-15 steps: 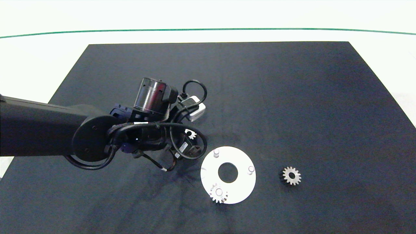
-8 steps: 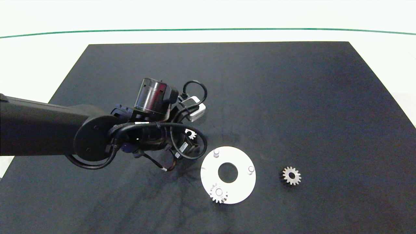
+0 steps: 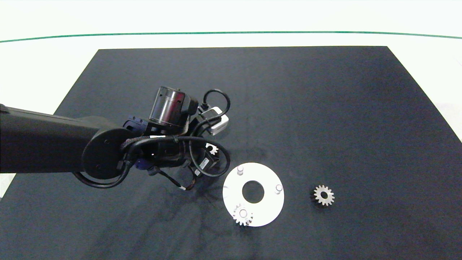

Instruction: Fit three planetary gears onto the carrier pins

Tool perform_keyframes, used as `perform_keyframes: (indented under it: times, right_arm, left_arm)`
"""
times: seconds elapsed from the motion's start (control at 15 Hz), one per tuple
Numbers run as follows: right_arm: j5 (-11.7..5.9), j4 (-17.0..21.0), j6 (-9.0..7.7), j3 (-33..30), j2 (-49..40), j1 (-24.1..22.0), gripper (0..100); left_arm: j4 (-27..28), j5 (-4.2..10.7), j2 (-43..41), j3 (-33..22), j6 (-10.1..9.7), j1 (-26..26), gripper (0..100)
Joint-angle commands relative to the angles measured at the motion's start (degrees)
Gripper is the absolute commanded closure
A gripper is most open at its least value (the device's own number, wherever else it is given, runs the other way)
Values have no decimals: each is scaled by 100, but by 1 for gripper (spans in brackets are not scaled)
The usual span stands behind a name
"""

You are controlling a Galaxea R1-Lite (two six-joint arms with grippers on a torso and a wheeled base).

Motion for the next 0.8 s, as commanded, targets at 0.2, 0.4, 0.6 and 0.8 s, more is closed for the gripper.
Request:
perform_keyframes:
  times: [0.2, 0.4, 0.6, 0.8]
  right_arm:
    - [-2, 8, -7, 1, 9, 3, 0]
    - [-2, 17, -7, 1, 0, 3, 0]
    - [-2, 17, -7, 1, 0, 3, 0]
    - [-2, 17, -7, 1, 0, 3, 0]
  left_arm:
    - [-4, -2, 6, -8, 16, -7, 50]
    - [-4, -2, 15, -25, 24, -7, 56]
    - [-4, -2, 15, -25, 33, -7, 62]
    - [-4, -2, 15, -25, 42, -7, 68]
